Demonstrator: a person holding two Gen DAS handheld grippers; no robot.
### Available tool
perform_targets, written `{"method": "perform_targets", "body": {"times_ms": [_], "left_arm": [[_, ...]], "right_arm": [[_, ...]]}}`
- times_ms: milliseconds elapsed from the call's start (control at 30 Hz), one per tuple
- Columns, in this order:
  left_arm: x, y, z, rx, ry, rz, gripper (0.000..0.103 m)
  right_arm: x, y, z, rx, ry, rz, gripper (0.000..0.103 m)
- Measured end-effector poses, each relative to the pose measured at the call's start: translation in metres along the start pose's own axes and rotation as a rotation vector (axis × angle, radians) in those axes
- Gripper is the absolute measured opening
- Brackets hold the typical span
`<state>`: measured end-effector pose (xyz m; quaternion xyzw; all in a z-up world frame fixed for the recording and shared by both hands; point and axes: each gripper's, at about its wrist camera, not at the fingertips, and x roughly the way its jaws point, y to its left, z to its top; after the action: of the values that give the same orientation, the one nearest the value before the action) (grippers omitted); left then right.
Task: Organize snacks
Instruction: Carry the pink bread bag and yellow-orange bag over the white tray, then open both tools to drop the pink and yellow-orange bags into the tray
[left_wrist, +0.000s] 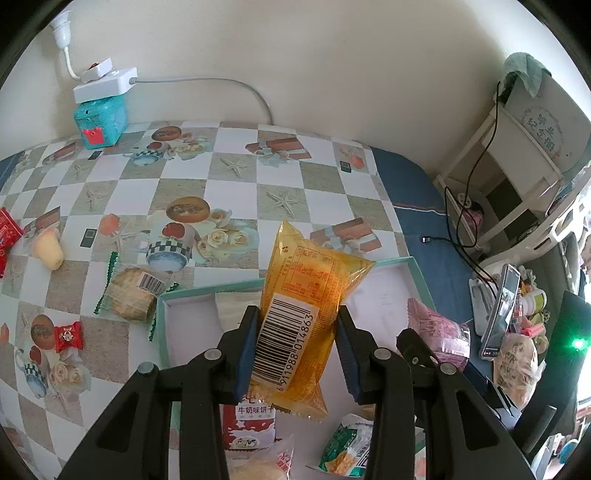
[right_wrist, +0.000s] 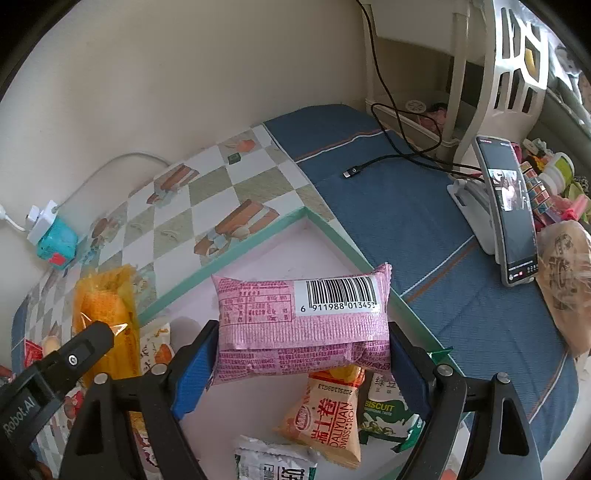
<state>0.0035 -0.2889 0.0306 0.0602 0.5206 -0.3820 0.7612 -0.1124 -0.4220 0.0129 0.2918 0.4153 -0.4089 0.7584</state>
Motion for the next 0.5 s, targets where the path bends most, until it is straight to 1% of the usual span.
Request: {"method": "perform_targets", "body": {"times_ms": [333, 500], "left_arm": [[0.005, -0.001, -0.003, -0.006, 0.02, -0.031, 0.042], [0.011, 0.005, -0.003, -0.047, 0.045, -0.032, 0.042]], "right_arm": [[-0.001, 0.002, -0.001, -0.015, -0.002, -0.007, 0.088], [0.0, 0.001, -0.002, -0.013, 0.002, -0.012, 0.088]]}}
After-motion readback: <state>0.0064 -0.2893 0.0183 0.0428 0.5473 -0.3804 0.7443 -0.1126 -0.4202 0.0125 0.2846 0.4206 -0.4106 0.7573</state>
